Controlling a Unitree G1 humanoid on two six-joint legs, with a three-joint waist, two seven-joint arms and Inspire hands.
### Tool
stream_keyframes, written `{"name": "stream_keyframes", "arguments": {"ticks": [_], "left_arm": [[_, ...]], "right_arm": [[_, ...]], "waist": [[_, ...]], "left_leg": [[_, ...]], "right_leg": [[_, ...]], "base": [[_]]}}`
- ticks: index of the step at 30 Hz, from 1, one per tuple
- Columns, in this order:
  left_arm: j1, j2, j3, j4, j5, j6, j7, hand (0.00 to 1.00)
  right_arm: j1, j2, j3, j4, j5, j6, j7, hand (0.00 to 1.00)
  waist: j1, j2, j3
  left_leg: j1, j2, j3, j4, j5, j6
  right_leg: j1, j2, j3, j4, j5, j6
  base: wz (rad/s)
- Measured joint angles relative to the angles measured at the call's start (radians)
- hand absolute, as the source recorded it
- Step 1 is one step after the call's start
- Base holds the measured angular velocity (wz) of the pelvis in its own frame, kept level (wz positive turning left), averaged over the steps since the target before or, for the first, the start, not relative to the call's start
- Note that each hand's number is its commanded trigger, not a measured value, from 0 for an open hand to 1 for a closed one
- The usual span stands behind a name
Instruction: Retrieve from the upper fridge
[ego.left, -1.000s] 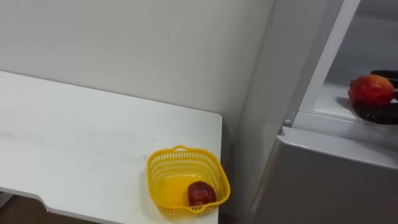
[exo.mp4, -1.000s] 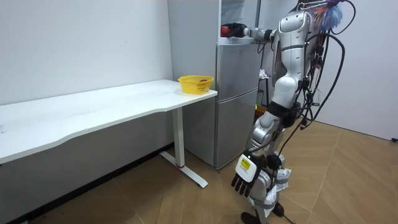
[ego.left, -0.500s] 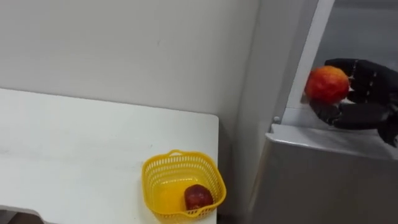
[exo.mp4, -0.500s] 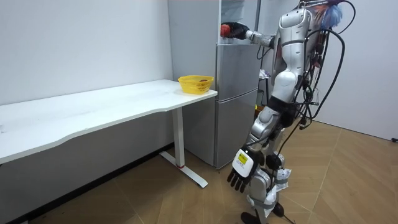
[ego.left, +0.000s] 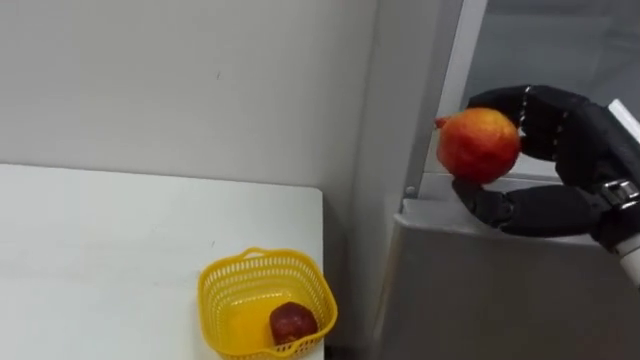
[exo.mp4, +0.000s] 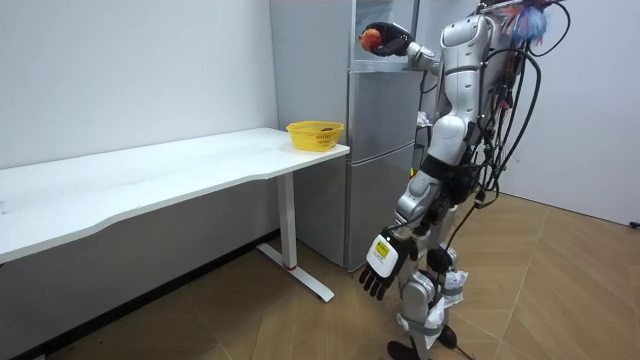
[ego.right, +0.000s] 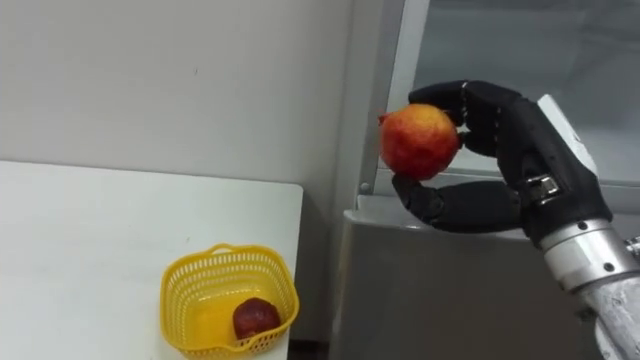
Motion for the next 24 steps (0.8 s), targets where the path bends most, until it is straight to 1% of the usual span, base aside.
{"name": "stream_keyframes", "arguments": {"ticks": [1, 2, 4, 8, 10, 11, 13, 15, 16, 18, 20, 22, 24], "left_arm": [[0.004, -0.003, 0.000, 0.001, 0.000, 0.000, 0.000, 0.00], [0.005, -0.006, 0.000, 0.003, 0.000, 0.000, 0.000, 0.00], [0.006, -0.017, 0.000, 0.003, 0.000, 0.000, -0.001, 0.00], [0.003, -0.026, -0.002, 0.004, -0.001, 0.000, 0.000, 0.00], [-0.002, -0.027, -0.002, 0.010, -0.001, 0.000, 0.000, 0.00], [-0.005, -0.027, -0.002, 0.011, -0.001, 0.000, 0.000, 0.00], [-0.011, -0.027, -0.001, 0.011, 0.000, 0.000, -0.001, 0.00], [-0.020, -0.026, 0.000, 0.011, -0.001, 0.000, -0.002, 0.00], [-0.024, -0.027, 0.000, 0.010, -0.001, 0.000, -0.002, 0.00], [-0.029, -0.027, -0.001, 0.009, 0.000, 0.000, -0.002, 0.00], [-0.032, -0.026, -0.001, 0.009, 0.000, -0.001, -0.005, 0.00], [-0.037, -0.023, -0.002, 0.011, 0.000, -0.001, -0.007, 0.00], [-0.040, -0.023, -0.007, 0.024, -0.001, -0.001, -0.010, 0.00]], "right_arm": [[0.000, 0.016, 0.000, -0.018, 0.000, 0.000, 0.006, 1.00], [0.000, 0.022, 0.000, -0.025, 0.001, 0.000, 0.009, 1.00], [0.000, 0.045, 0.000, -0.038, 0.001, -0.001, 0.019, 1.00], [0.004, 0.065, 0.006, -0.039, -0.005, -0.001, 0.036, 1.00], [0.004, 0.091, 0.006, -0.039, -0.040, -0.001, 0.043, 1.00], [0.004, 0.095, 0.006, -0.039, -0.043, -0.001, 0.047, 1.00], [0.004, 0.097, 0.007, -0.043, -0.045, -0.001, 0.053, 1.00], [0.004, 0.098, 0.007, -0.046, -0.060, -0.001, 0.073, 1.00], [0.004, 0.098, 0.010, -0.048, -0.070, -0.001, 0.089, 1.00], [0.004, 0.098, 0.010, -0.065, -0.079, -0.001, 0.104, 1.00], [0.003, 0.098, 0.018, -0.095, -0.087, -0.001, 0.113, 1.00], [0.003, 0.099, 0.048, -0.120, -0.088, -0.001, 0.116, 1.00], [0.003, 0.108, 0.067, -0.122, -0.127, -0.001, 0.116, 1.00]], "waist": [[0.000, 0.003, -0.0019], [0.000, 0.006, -0.0032], [0.000, 0.012, -0.0068], [0.004, 0.013, -0.0069], [0.005, 0.004, -0.0058], [0.005, 0.001, -0.0053], [0.024, -0.012, -0.0036], [0.034, -0.019, -0.0018], [0.041, -0.026, -0.0051], [0.053, -0.032, -0.0065], [0.061, -0.032, -0.0062], [0.072, -0.031, -0.0057], [0.083, -0.030, -0.0044]], "left_leg": [[0.001, 0.001, 0.003, -0.002, 0.000, 0.000], [0.002, 0.001, 0.004, -0.003, 0.000, 0.000], [0.005, 0.001, 0.007, -0.004, 0.000, 0.000], [0.007, 0.002, 0.007, -0.005, 0.000, 0.000], [0.007, 0.003, 0.007, -0.004, 0.000, 0.000], [0.008, 0.003, 0.007, -0.004, 0.000, 0.000], [0.006, 0.003, 0.009, -0.004, 0.000, 0.000], [0.001, 0.004, 0.010, -0.004, 0.000, 0.000], [0.000, 0.004, 0.010, -0.005, 0.000, 0.000], [0.000, 0.003, 0.010, -0.010, 0.000, 0.000], [0.000, 0.002, 0.009, -0.012, 0.000, 0.000], [0.000, 0.002, 0.008, -0.012, 0.000, 0.000], [0.004, 0.002, 0.008, -0.012, 0.000, 0.000]], "right_leg": [[0.000, 0.000, 0.002, 0.001, 0.000, 0.000], [0.000, 0.000, 0.002, 0.001, 0.000, 0.000], [0.002, 0.000, 0.004, 0.002, 0.000, 0.000], [0.006, 0.001, 0.002, 0.002, 0.000, 0.000], [0.008, 0.002, 0.001, 0.001, 0.000, 0.000], [0.008, 0.002, 0.002, 0.001, 0.000, 0.000], [0.003, 0.003, 0.008, 0.000, 0.000, 0.000], [-0.003, 0.006, 0.015, 0.000, 0.000, 0.000], [-0.005, 0.006, 0.016, 0.001, 0.000, 0.000], [-0.005, 0.006, 0.016, 0.000, 0.001, 0.000], [-0.004, 0.006, 0.015, -0.002, 0.002, 0.001], [-0.003, 0.005, 0.012, -0.002, 0.002, 0.001], [0.000, 0.005, 0.014, -0.002, 0.002, 0.001]], "base": [[-0.05], [-0.04], [0.00], [0.00], [0.02], [0.00], [-0.05], [-0.03], [0.00], [0.00], [0.02], [0.00], [0.00]]}}
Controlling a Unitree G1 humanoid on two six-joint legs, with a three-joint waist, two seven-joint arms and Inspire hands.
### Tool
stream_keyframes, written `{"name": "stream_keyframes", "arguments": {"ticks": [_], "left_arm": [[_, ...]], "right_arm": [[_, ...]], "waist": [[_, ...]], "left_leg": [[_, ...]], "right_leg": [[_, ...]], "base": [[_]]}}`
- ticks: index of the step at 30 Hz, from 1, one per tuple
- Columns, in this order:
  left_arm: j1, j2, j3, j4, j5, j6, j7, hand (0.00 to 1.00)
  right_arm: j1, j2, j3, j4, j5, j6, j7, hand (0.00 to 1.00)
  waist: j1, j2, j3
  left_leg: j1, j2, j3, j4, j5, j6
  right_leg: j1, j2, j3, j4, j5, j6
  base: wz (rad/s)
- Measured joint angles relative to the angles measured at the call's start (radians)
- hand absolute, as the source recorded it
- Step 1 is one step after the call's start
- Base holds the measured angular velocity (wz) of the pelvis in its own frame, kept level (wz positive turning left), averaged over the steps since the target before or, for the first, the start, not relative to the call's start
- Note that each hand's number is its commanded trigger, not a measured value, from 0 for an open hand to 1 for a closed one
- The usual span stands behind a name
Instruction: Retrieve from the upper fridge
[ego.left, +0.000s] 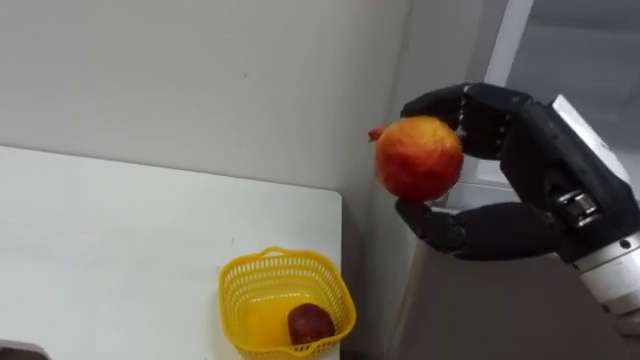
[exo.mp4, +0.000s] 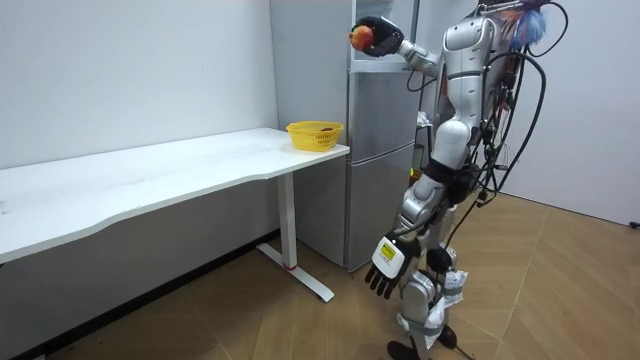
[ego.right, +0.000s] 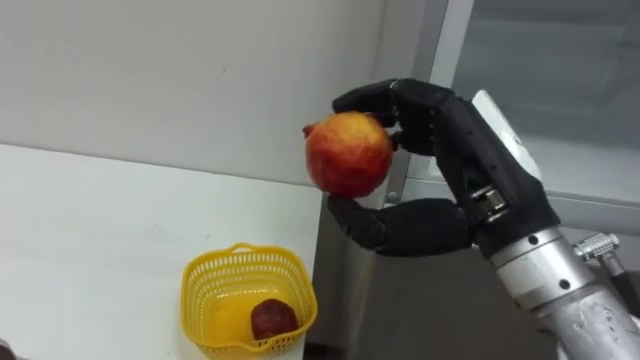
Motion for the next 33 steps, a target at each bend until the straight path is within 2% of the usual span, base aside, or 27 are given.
{"name": "stream_keyframes", "arguments": {"ticks": [2, 4, 5, 9, 14, 16, 23, 28, 33], "left_arm": [[-0.007, 0.001, -0.006, 0.007, -0.001, 0.000, -0.008, 0.00], [-0.009, 0.004, -0.014, 0.009, -0.011, 0.000, -0.012, 0.00], [-0.012, 0.005, -0.017, 0.010, -0.011, 0.000, -0.013, 0.00], [-0.027, 0.016, -0.026, 0.011, -0.010, 0.001, -0.035, 0.00], [-0.043, 0.020, -0.044, 0.015, -0.008, 0.001, -0.058, 0.00], [-0.050, 0.024, -0.049, 0.020, -0.008, 0.001, -0.058, 0.00], [-0.056, 0.026, -0.051, 0.024, -0.008, 0.008, -0.060, 0.00], [-0.070, 0.028, -0.054, 0.023, -0.006, 0.029, -0.071, 0.00], [-0.065, 0.028, -0.054, 0.018, -0.002, 0.042, -0.091, 0.00]], "right_arm": [[0.000, 0.007, 0.021, 0.001, -0.026, 0.000, 0.000, 1.00], [-0.001, 0.009, 0.038, 0.014, -0.026, 0.000, 0.000, 1.00], [-0.004, 0.009, 0.045, 0.023, -0.030, 0.000, 0.000, 1.00], [-0.016, 0.009, 0.061, 0.107, -0.076, 0.000, 0.001, 1.00], [-0.019, 0.009, 0.083, 0.171, -0.110, 0.003, 0.001, 1.00], [-0.021, 0.009, 0.118, 0.196, -0.112, 0.002, 0.009, 1.00], [-0.046, 0.009, 0.160, 0.253, -0.117, 0.004, 0.051, 1.00], [-0.072, 0.017, 0.196, 0.324, -0.245, 0.009, 0.052, 1.00], [-0.072, 0.021, 0.216, 0.370, -0.309, 0.026, 0.059, 1.00]], "waist": [[0.001, 0.000, 0.0008], [0.004, -0.004, 0.0071], [0.006, -0.005, 0.0078], [0.015, -0.026, 0.0180], [0.039, -0.031, 0.0169], [0.055, -0.031, 0.0167], [0.067, -0.032, 0.0154], [0.083, -0.041, 0.0088], [0.090, -0.040, 0.0096]], "left_leg": [[0.001, 0.000, -0.005, 0.001, 0.000, 0.000], [-0.001, 0.000, -0.015, 0.003, 0.000, 0.000], [-0.001, -0.001, -0.016, 0.004, 0.000, 0.000], [-0.023, -0.002, -0.024, 0.016, 0.000, 0.000], [-0.027, -0.004, -0.027, 0.018, -0.001, 0.000], [-0.020, -0.004, -0.028, 0.017, 0.000, 0.000], [-0.021, -0.005, -0.032, 0.015, 0.000, 0.000], [-0.019, -0.006, -0.046, 0.016, -0.001, 0.000], [-0.020, -0.009, -0.057, 0.017, -0.001, 0.000]], "right_leg": [[0.001, 0.000, 0.000, 0.001, 0.000, 0.000], [0.004, 0.000, -0.006, 0.001, 0.000, 0.000], [0.004, 0.000, -0.008, 0.001, 0.000, 0.000], [-0.004, -0.003, -0.024, 0.003, -0.002, -0.001], [-0.003, -0.004, -0.028, 0.001, -0.001, 0.000], [-0.001, -0.004, -0.028, 0.001, -0.001, -0.001], [-0.001, -0.005, -0.030, -0.001, -0.001, 0.000], [0.012, -0.006, -0.048, -0.015, 0.002, 0.000], [0.017, -0.006, -0.054, -0.016, 0.001, 0.000]], "base": [[0.02], [0.09], [0.10], [0.11], [0.03], [0.00], [0.00], [0.06], [0.09]]}}
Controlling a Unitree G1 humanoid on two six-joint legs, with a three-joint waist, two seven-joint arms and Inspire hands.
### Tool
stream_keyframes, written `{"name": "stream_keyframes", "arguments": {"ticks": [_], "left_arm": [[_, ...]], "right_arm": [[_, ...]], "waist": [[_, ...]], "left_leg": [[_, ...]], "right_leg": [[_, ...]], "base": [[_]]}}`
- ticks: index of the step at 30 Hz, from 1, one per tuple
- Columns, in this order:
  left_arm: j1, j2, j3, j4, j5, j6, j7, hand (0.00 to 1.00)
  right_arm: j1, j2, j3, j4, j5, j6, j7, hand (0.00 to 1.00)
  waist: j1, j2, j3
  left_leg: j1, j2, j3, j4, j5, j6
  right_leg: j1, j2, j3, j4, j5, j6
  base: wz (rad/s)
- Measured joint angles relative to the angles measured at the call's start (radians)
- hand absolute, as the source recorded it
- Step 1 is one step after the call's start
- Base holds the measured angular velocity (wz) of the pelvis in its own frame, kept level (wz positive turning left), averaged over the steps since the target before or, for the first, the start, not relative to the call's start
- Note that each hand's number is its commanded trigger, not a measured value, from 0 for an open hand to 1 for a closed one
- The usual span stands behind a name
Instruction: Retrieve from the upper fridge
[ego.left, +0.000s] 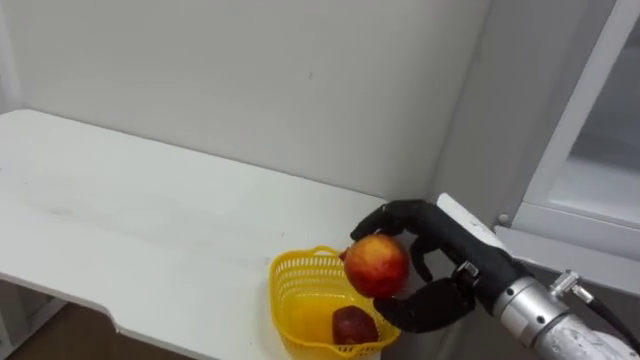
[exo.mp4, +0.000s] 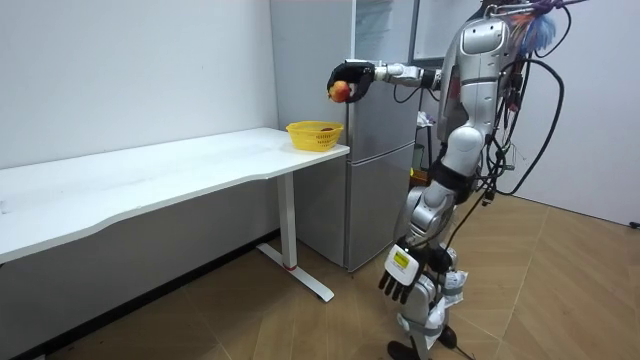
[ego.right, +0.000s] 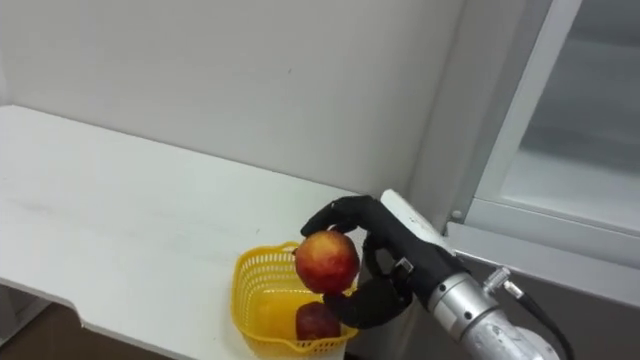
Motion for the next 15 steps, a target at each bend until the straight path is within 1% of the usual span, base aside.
{"name": "stream_keyframes", "arguments": {"ticks": [1, 5, 8, 10, 14, 15], "left_arm": [[0.001, 0.002, 0.000, 0.003, 0.005, 0.004, -0.007, 0.00], [-0.002, 0.007, -0.001, 0.003, 0.006, 0.005, -0.014, 0.00], [-0.008, 0.007, -0.003, 0.003, 0.005, 0.005, -0.014, 0.00], [-0.012, 0.007, -0.003, 0.003, 0.006, 0.005, -0.014, 0.00], [-0.014, 0.011, -0.003, 0.003, 0.006, 0.003, -0.014, 0.00], [-0.013, 0.012, -0.003, 0.004, 0.006, 0.003, -0.014, 0.00]], "right_arm": [[0.000, 0.010, 0.004, 0.019, -0.007, -0.001, 0.004, 1.00], [0.000, 0.026, 0.024, 0.072, -0.046, -0.001, 0.005, 1.00], [0.000, 0.028, 0.043, 0.113, -0.086, -0.001, 0.005, 1.00], [0.000, 0.028, 0.045, 0.131, -0.092, -0.003, 0.005, 1.00], [-0.009, 0.030, 0.045, 0.167, -0.092, -0.007, 0.004, 1.00], [-0.012, 0.032, 0.045, 0.180, -0.092, -0.014, 0.004, 1.00]], "waist": [[0.004, 0.002, 0.0011], [0.007, 0.003, 0.0024], [0.007, -0.002, -0.0003], [0.015, -0.006, 0.0001], [0.021, -0.018, 0.0060], [0.021, -0.020, 0.0072]], "left_leg": [[0.000, -0.001, -0.004, 0.001, 0.000, 0.000], [-0.002, -0.010, -0.014, 0.000, 0.000, 0.000], [-0.009, -0.011, -0.025, 0.000, 0.001, 0.001], [-0.010, -0.011, -0.026, 0.001, 0.002, 0.001], [-0.018, -0.011, -0.028, 0.003, 0.002, 0.002], [-0.018, -0.012, -0.029, 0.003, 0.002, 0.002]], "right_leg": [[0.003, 0.001, 0.000, 0.000, 0.000, 0.000], [0.005, -0.001, -0.007, 0.000, 0.000, 0.000], [0.002, -0.004, -0.019, 0.000, -0.001, 0.002], [0.001, -0.004, -0.020, 0.000, -0.002, 0.003], [-0.001, -0.007, -0.025, -0.001, -0.003, 0.005], [-0.001, -0.007, -0.025, -0.001, -0.004, 0.006]], "base": [[0.04], [0.07], [0.11], [0.04], [0.06], [0.04]]}}
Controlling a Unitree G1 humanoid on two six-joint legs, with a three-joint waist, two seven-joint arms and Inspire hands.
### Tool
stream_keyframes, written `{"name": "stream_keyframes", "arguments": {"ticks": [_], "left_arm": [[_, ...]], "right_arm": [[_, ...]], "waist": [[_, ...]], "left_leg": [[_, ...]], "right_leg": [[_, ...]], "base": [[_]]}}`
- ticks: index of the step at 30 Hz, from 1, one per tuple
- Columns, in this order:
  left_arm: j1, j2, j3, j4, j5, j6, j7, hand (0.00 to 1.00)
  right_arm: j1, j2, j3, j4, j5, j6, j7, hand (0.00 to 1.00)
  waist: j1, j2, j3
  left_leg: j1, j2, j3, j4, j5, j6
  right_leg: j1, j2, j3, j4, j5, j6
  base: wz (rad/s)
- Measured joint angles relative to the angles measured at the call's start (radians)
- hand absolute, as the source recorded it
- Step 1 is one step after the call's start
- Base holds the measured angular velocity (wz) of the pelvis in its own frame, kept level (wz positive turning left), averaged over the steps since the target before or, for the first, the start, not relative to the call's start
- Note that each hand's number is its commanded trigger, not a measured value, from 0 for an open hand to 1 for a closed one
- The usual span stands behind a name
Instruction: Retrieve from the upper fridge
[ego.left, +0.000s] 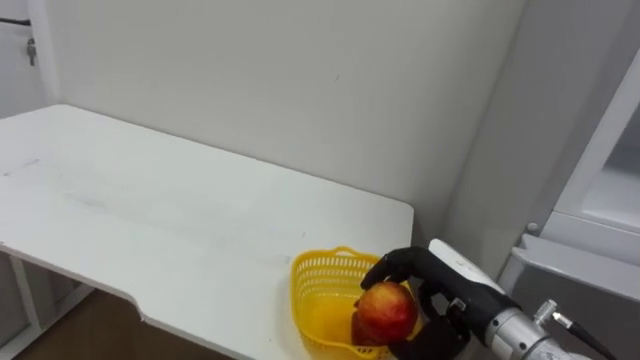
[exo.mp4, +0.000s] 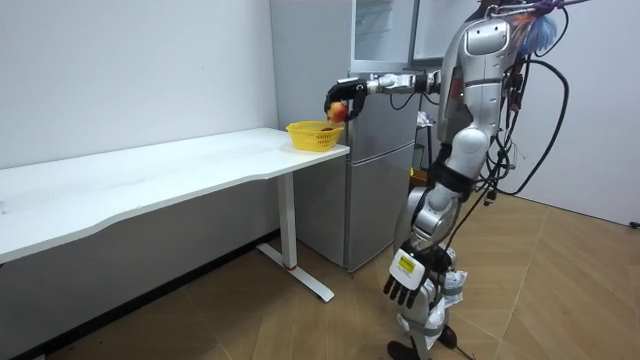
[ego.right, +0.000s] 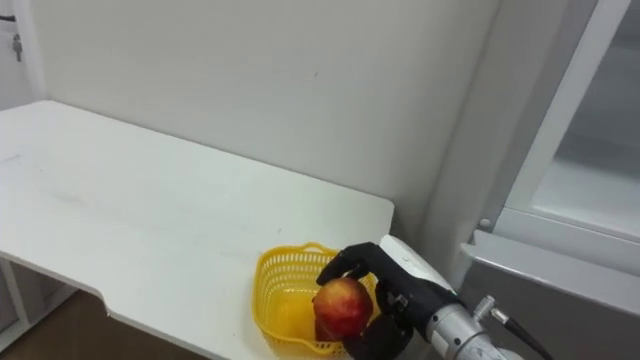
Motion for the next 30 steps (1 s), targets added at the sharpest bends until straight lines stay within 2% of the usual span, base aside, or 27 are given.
{"name": "stream_keyframes", "arguments": {"ticks": [3, 4, 5, 30], "left_arm": [[-0.001, 0.000, 0.000, 0.000, 0.000, -0.001, 0.000, 0.00], [-0.002, 0.001, 0.000, 0.000, 0.000, -0.001, 0.000, 0.00], [-0.003, 0.001, 0.000, 0.000, 0.000, -0.001, 0.000, 0.00], [-0.007, 0.002, 0.001, -0.002, 0.032, -0.001, -0.021, 0.00]], "right_arm": [[0.000, 0.000, 0.000, 0.005, 0.000, 0.000, -0.001, 1.00], [0.000, 0.000, 0.000, 0.005, 0.000, 0.000, -0.001, 0.64], [0.000, 0.000, 0.000, 0.005, 0.000, 0.000, -0.001, 0.00], [-0.001, 0.002, 0.000, 0.010, 0.007, 0.003, -0.012, 0.00]], "waist": [[0.000, -0.001, 0.0004], [0.000, -0.001, 0.0005], [0.000, -0.001, 0.0005], [0.015, 0.002, 0.0012]], "left_leg": [[-0.003, -0.001, -0.001, 0.000, 0.000, 0.000], [-0.005, -0.001, -0.001, 0.000, 0.000, 0.000], [-0.005, -0.001, -0.001, 0.000, 0.000, 0.000], [-0.004, 0.000, 0.000, -0.003, 0.000, 0.000]], "right_leg": [[-0.001, -0.001, 0.000, -0.001, -0.001, 0.001], [-0.002, -0.001, 0.000, -0.001, -0.001, 0.001], [-0.002, -0.001, 0.000, -0.001, -0.001, 0.001], [-0.001, 0.000, -0.001, -0.003, -0.001, 0.001]], "base": [[0.04], [0.03], [0.03], [0.00]]}}
